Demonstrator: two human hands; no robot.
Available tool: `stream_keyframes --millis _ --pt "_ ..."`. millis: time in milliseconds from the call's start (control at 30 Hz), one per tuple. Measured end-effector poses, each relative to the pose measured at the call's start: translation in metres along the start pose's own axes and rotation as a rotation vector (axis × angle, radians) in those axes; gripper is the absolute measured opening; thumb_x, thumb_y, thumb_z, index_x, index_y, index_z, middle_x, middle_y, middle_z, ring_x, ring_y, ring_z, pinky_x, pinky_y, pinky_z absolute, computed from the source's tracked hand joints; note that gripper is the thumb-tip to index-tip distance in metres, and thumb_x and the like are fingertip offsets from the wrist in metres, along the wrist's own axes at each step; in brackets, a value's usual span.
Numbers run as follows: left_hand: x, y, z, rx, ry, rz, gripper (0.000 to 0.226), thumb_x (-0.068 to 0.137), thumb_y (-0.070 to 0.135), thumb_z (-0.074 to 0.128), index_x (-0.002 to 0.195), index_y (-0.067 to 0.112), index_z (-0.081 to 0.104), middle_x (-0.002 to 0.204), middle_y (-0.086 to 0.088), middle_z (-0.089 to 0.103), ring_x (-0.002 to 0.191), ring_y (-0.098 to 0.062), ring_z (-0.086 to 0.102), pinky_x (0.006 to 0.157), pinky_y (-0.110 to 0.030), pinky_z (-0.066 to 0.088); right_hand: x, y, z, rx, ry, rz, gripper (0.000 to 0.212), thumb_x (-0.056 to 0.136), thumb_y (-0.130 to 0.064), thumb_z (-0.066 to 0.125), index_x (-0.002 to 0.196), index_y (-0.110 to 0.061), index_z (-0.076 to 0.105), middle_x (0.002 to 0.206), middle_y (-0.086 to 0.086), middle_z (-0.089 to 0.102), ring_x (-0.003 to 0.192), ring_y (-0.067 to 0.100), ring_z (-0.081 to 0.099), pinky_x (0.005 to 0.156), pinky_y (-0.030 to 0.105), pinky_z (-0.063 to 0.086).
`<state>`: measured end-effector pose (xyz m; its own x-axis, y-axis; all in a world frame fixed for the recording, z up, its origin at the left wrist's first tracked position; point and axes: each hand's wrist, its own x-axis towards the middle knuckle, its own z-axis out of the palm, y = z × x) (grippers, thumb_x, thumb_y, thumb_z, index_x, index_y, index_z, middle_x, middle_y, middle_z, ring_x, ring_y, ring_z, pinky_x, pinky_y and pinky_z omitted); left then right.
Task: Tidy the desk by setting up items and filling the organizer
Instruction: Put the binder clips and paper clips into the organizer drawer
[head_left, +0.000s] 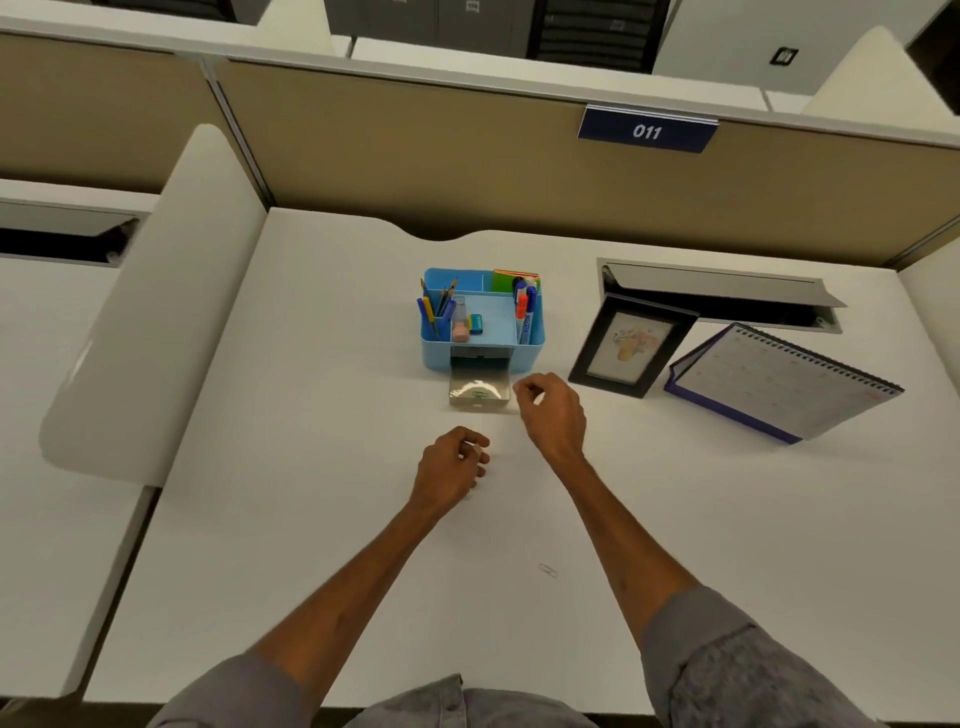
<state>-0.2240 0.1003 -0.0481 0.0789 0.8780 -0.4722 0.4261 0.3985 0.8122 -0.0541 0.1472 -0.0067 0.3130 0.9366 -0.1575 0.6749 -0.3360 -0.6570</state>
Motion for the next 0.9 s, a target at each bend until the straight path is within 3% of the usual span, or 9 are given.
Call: stream_keyframes --millis 167,300,367,533,733,900 --pt "-0.014 0.007 0.025 0.056 -0.046 0.076 0.024 0.104 0.012 0.051 0.107 0.023 0.072 0.095 0.003 0.077 0.082 -0.013 0.075 0.079 -0.034 0.064 -0.044 0.072 -0.038 -0.018 0.055 0.11 0.021 0.1 -0.031 0.066 0.114 -0.017 0.072 0.113 -0.001 0.073 0.1 0.015 0.068 0.089 0.028 0.056" --pt "-0.031 0.016 0.056 0.321 -0.12 0.232 0.02 0.103 0.02 0.052 0.11 0.03 0.069 0.102 0.012 0.075 0.092 -0.007 0.071 0.083 -0.029 0.058 -0.094 0.126 -0.065 -0.108 0.084 0.122 0.014 0.099 -0.037 0.065 0.102 -0.025 0.071 0.102 -0.012 0.07 0.081 0.007 0.065 0.065 0.015 0.043" --pt "-0.041 0.016 0.073 0.485 -0.143 0.361 0.019 0.103 0.025 0.053 0.114 0.03 0.067 0.109 0.012 0.073 0.095 -0.008 0.067 0.084 -0.032 0.057 -0.117 0.144 -0.073 -0.185 0.04 0.081 0.01 0.1 -0.039 0.063 0.096 -0.032 0.068 0.097 -0.017 0.064 0.073 0.004 0.061 0.06 0.016 0.039" --pt "-0.062 0.015 0.112 0.707 -0.175 0.536 0.022 0.104 0.025 0.052 0.121 0.026 0.065 0.118 0.006 0.069 0.11 -0.015 0.061 0.082 -0.039 0.058 -0.146 0.167 -0.077 -0.371 -0.073 -0.107 0.009 0.102 -0.032 0.059 0.103 -0.028 0.067 0.102 -0.013 0.061 0.073 0.009 0.06 0.068 0.032 0.05" --pt "-0.074 0.016 0.14 0.876 -0.173 0.615 0.027 0.103 0.021 0.053 0.127 0.021 0.065 0.123 0.003 0.068 0.119 -0.02 0.056 0.085 -0.034 0.055 -0.146 0.173 -0.078 -0.457 -0.145 -0.229 0.016 0.102 -0.028 0.055 0.114 -0.026 0.067 0.112 -0.011 0.062 0.095 0.013 0.063 0.077 0.034 0.048" --pt "-0.08 0.013 0.148 0.939 -0.127 0.595 0.025 0.103 0.019 0.051 0.123 0.021 0.067 0.118 0.003 0.068 0.115 -0.02 0.056 0.084 -0.034 0.054 -0.142 0.178 -0.079 -0.485 -0.197 -0.237 0.017 0.103 -0.029 0.05 0.111 -0.023 0.063 0.112 -0.008 0.061 0.09 0.016 0.062 0.078 0.034 0.047"
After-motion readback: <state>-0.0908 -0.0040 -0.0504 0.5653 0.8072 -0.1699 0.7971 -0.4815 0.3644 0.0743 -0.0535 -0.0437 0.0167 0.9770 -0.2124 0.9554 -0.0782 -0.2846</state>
